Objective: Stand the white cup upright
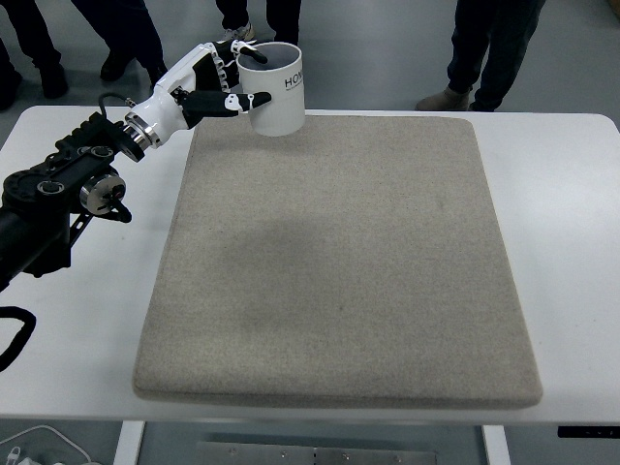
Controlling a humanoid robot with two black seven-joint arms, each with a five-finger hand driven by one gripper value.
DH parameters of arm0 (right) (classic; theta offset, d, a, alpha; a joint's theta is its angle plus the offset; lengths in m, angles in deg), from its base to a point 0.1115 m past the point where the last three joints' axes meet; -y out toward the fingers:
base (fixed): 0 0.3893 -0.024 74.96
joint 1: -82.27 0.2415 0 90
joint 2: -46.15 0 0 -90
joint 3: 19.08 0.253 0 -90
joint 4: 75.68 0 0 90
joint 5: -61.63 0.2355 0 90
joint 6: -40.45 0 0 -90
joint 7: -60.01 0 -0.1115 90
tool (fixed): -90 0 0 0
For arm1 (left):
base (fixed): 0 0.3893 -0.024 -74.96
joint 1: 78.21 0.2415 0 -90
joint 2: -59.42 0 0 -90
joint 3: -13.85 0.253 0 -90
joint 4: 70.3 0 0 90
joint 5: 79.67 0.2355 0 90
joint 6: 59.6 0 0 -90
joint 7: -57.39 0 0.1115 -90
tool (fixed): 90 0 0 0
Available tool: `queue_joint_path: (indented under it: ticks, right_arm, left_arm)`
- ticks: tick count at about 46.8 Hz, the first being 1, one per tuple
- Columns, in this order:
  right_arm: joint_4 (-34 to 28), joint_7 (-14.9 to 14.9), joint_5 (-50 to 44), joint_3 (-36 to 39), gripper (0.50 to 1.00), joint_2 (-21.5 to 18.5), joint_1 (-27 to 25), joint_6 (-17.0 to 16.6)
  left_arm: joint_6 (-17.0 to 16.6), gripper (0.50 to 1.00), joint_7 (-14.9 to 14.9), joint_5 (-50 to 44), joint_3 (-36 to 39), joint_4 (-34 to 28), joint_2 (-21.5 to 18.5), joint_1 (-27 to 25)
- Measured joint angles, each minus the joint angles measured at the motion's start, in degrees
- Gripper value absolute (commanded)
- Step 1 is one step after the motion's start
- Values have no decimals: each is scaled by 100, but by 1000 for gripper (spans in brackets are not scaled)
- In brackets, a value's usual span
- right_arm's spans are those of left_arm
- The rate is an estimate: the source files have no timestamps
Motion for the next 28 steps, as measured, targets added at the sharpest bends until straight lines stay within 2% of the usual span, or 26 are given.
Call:
queue_joint_path:
  ticks: [16,28]
  right_arm:
    - [0,1,0,14,930,0,-1,-5]
    - [0,0,6,17,930,0,0,-30]
  left_arm:
    - [-54,516,0,39,108,494,386,10]
    - [-591,516,-2,32,762,518,473,77]
